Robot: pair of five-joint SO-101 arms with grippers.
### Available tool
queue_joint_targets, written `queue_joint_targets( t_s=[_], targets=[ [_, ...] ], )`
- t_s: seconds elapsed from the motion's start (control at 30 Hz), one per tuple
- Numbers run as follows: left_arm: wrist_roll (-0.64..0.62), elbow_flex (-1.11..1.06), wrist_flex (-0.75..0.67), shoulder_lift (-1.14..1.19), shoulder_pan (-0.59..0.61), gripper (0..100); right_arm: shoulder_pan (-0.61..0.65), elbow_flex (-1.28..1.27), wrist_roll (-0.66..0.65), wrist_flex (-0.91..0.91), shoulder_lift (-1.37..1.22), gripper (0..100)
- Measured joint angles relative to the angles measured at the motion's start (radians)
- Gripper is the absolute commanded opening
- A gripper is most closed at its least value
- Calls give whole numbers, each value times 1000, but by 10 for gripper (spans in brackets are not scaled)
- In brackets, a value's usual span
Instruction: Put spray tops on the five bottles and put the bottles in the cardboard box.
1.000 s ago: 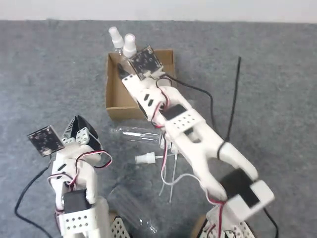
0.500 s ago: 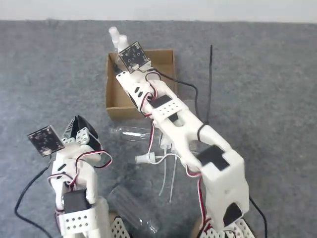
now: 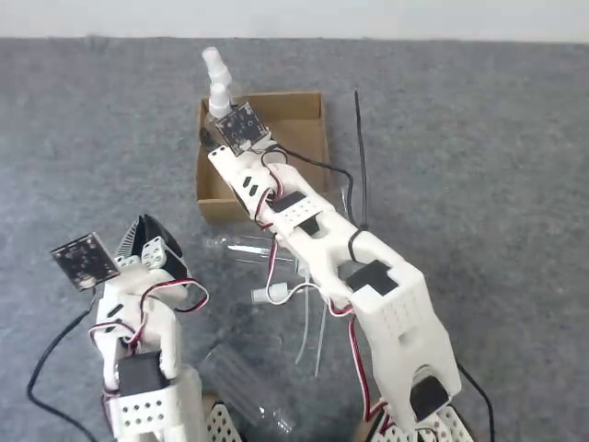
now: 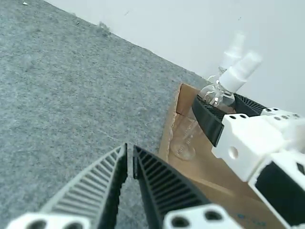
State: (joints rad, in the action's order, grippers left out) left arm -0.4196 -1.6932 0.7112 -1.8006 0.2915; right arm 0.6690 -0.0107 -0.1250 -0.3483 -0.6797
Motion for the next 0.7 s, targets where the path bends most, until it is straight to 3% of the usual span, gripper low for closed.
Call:
queue_joint_targets(
  t_s=[0.43, 0.7],
  targets=[
    [0, 0, 0, 0, 0, 13, 5, 15, -5, -80, -61, 74],
    [0, 0, 0, 0, 0, 13, 25, 23, -92, -92, -84, 78]
  ],
)
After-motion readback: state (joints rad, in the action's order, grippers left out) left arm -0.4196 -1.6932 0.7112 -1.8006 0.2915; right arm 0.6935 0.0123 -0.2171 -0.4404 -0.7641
